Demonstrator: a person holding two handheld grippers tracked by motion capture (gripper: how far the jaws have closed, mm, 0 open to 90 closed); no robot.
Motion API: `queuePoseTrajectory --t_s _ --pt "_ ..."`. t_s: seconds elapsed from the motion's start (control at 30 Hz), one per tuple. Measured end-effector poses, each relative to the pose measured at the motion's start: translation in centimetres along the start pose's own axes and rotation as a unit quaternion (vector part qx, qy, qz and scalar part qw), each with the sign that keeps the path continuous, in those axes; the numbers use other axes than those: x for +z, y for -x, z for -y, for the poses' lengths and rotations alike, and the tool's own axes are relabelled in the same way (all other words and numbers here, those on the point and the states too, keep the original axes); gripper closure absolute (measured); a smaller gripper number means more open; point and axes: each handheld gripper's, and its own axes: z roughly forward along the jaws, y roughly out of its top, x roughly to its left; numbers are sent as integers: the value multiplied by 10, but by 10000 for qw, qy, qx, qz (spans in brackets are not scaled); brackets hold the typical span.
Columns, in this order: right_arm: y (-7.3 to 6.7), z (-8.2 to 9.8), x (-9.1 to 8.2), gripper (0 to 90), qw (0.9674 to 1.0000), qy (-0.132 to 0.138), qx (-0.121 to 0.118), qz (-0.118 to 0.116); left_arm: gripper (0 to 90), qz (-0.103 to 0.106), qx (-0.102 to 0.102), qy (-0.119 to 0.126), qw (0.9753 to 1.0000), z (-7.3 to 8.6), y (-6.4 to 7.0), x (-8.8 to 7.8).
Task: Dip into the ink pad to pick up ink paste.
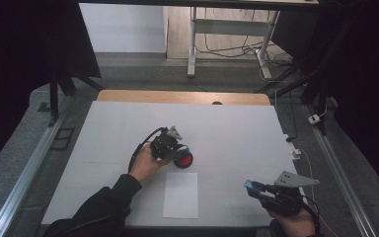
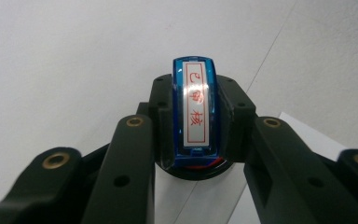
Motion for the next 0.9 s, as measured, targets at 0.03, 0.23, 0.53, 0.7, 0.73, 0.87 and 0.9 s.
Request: queuePoseTrajectory --t_s 0.03,0.23,0.53,0.7,0.73,0.87,0.9 --pt "0 0 0 687 10000 -2 -1 0 707 -42 31 -12 10000 0 2 0" --pt "0 0 0 687 10000 -7 -9 6 707 -331 222 -113 9991 -4 12 1" --pt "-1 0 1 687 10000 -18 -13 1 707 -109 -31 -133 9998 -4 4 1" --pt "-1 0 1 687 10000 -28 -14 0 707 154 -258 -60 9995 -1 -5 1" --pt "-1 0 1 687 10000 -29 -13 4 707 187 -284 -60 9994 -1 -6 1" --pt "-1 0 1 687 10000 -33 -11 1 707 289 -356 -54 9989 0 -10 1" --pt "-1 0 1 687 10000 -32 -10 0 707 303 -370 -44 9988 0 -11 1"
